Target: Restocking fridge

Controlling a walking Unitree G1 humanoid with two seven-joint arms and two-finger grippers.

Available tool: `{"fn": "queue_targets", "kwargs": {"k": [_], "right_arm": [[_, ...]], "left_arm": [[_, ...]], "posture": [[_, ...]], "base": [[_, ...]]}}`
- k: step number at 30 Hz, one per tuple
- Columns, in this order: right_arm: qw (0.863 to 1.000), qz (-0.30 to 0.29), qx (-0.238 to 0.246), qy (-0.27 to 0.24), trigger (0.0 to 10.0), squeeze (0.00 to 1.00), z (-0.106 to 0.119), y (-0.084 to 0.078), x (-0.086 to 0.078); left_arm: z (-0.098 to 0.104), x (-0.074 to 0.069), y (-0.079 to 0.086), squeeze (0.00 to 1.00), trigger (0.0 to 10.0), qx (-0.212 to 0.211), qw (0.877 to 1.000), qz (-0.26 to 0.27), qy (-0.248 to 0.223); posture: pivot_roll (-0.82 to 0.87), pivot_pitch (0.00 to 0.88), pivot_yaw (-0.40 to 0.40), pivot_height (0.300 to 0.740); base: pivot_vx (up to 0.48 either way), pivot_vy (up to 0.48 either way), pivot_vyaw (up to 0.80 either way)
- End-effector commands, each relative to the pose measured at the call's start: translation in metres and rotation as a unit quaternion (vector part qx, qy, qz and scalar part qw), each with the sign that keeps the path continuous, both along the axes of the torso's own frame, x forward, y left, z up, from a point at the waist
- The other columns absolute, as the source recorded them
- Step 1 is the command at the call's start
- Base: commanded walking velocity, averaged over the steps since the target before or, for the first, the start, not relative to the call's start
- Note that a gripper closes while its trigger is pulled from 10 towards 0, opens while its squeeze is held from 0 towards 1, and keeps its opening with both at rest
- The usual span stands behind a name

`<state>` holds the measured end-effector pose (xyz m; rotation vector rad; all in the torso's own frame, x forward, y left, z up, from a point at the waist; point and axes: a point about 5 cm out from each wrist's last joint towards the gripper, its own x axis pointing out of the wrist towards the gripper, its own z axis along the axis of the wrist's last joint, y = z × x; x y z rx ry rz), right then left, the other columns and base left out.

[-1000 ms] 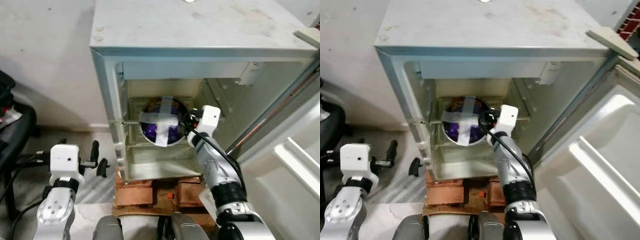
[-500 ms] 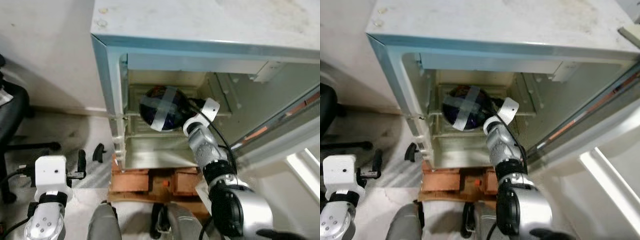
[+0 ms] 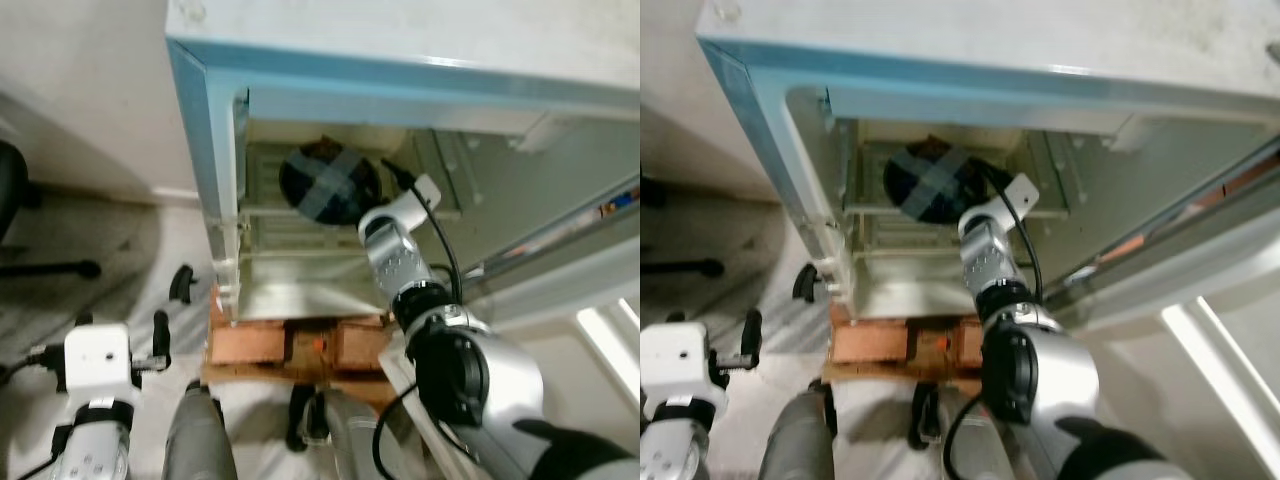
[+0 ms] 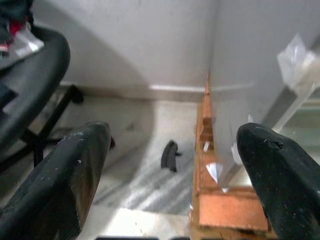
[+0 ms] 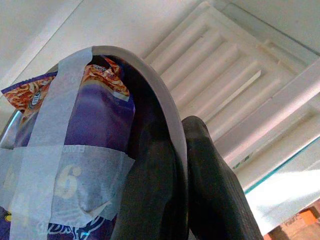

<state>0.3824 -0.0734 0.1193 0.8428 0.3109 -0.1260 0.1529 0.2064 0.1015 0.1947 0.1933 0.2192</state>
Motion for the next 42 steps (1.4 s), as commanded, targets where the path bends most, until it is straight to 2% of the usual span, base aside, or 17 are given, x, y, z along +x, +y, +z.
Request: {"fn": "queue_targets", "kwargs": {"k": [1,4,5,7,11,17,23,24,25,26,42], "right_arm": [[0.999,0.025,0.032,0.016,10.0,0.00,-0.001,0.033,-0.007],[0.997,0.033,0.061,0.021,10.0,0.00,0.003,0.053,-0.011],[0.997,0.033,0.061,0.021,10.0,0.00,0.003,0.053,-0.011],[0.996,0.044,0.072,0.024,10.0,0.00,0.006,0.065,-0.014],[0.991,0.097,0.097,0.009,10.0,0.00,0.012,0.092,-0.021],[0.983,0.139,0.122,-0.018,10.0,0.00,0.018,0.105,-0.024],[0.980,0.148,0.134,-0.023,10.0,0.00,0.020,0.108,-0.025],[0.977,0.150,0.148,-0.027,10.0,0.75,0.021,0.109,-0.025],[0.977,0.150,0.148,-0.027,10.0,0.75,0.021,0.109,-0.025],[0.977,0.150,0.151,-0.028,10.0,0.99,0.021,0.109,-0.025],[0.955,0.150,0.244,-0.077,10.0,1.00,0.047,0.105,-0.013]], "left_arm": [[-0.002,-0.006,-0.003,0.00,10.0,-0.002,1.000,0.004,0.010],[-0.003,-0.009,-0.006,0.00,10.0,-0.006,1.000,0.006,0.014],[-0.003,-0.009,-0.006,0.00,10.0,-0.006,1.000,0.006,0.014],[-0.004,-0.008,-0.008,0.00,10.0,-0.007,1.000,0.007,0.015],[-0.004,-0.008,-0.009,0.00,10.0,-0.009,1.000,0.007,0.016],[-0.005,-0.007,-0.011,0.00,10.0,-0.011,1.000,0.007,0.015],[-0.006,-0.006,-0.013,0.00,10.0,-0.014,1.000,0.007,0.015],[-0.006,-0.005,-0.013,0.00,10.0,-0.015,1.000,0.007,0.014],[-0.006,-0.005,-0.013,0.00,10.0,-0.015,1.000,0.007,0.014],[-0.007,-0.005,-0.013,0.00,10.0,-0.015,1.000,0.006,0.014],[-0.007,0.004,-0.012,0.00,10.0,-0.015,1.000,0.002,0.008]], "posture": [[0.28,0.337,-0.229,0.740],[0.28,0.339,-0.239,0.740],[0.28,0.339,-0.239,0.740],[0.27,0.343,-0.242,0.740],[0.26,0.344,-0.250,0.740],[0.26,0.342,-0.258,0.740],[0.25,0.338,-0.258,0.740],[0.25,0.337,-0.258,0.740],[0.25,0.337,-0.258,0.740],[0.25,0.335,-0.257,0.740],[0.25,0.314,-0.247,0.740]], "base": [[0.000,0.000,0.00],[0.000,0.000,0.00],[0.000,0.000,0.00],[0.000,0.000,0.00],[0.000,0.000,0.00],[0.000,0.000,0.00],[0.000,0.000,0.00],[0.000,0.000,0.00],[0.000,0.000,0.00],[0.000,0.000,0.00],[0.000,0.000,0.00]]}}
